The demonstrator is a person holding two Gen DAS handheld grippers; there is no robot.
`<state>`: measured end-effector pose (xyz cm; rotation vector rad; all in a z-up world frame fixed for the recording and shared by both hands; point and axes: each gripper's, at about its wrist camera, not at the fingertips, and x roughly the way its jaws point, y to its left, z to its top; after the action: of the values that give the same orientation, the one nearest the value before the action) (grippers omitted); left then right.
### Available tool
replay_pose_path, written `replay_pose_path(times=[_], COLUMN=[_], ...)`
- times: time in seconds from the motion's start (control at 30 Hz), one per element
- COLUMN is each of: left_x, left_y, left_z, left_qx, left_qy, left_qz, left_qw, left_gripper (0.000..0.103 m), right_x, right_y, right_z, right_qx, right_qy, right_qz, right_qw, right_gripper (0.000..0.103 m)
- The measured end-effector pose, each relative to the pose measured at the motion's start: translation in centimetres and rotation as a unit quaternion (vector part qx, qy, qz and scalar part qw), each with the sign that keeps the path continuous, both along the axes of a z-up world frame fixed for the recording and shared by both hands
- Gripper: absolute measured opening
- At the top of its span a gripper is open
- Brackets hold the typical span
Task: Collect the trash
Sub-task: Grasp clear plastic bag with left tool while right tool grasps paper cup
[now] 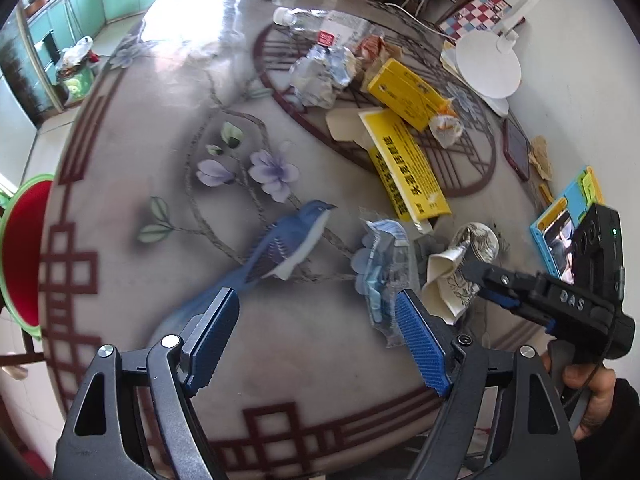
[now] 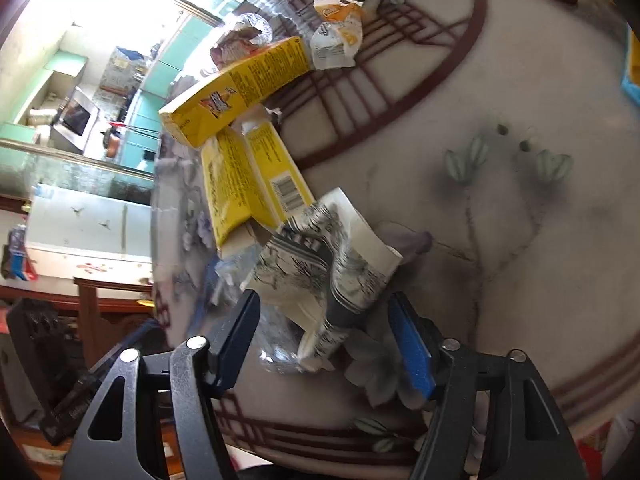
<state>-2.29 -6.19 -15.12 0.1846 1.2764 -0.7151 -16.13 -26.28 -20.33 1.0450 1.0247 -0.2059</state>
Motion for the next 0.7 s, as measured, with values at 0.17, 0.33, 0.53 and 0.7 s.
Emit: replay_pose_path(times=[0.17, 0.33, 0.53, 0.7], left_x=[-0.5, -0.6, -1.0, -1.2], left_y=[-1.8, -4.0, -5.4, -4.9], left_z=[-0.8, -2.2, -4.4, -2.3], left_qx=[-0.001, 0.009, 0.047, 0.030], left_qy=[0.021, 0.025, 0.049, 0.014], left_qz=[-0.015, -0.031, -0.045, -0.043], left_qw=[0.9997, 0.9992, 0.9967, 0.9985], left_gripper=[0.080, 0.080, 0.019, 0.004], right_x=[0.2, -1.1, -2.3, -2.3], right_y=[-0.8, -1.6, -2.0, -1.9], right_z=[0.5, 3.7, 5.8, 6.3], right_qx=[-0.016, -0.073, -0.085, -0.083], right_qy=[-0.019, -0.036, -0.041, -0.050], right_qz=[0.004, -0.004, -0.009, -0.004], right_qw=[1.000, 0.997, 0.995, 0.995], right_gripper=[0.017, 0.017, 0.017, 0.017])
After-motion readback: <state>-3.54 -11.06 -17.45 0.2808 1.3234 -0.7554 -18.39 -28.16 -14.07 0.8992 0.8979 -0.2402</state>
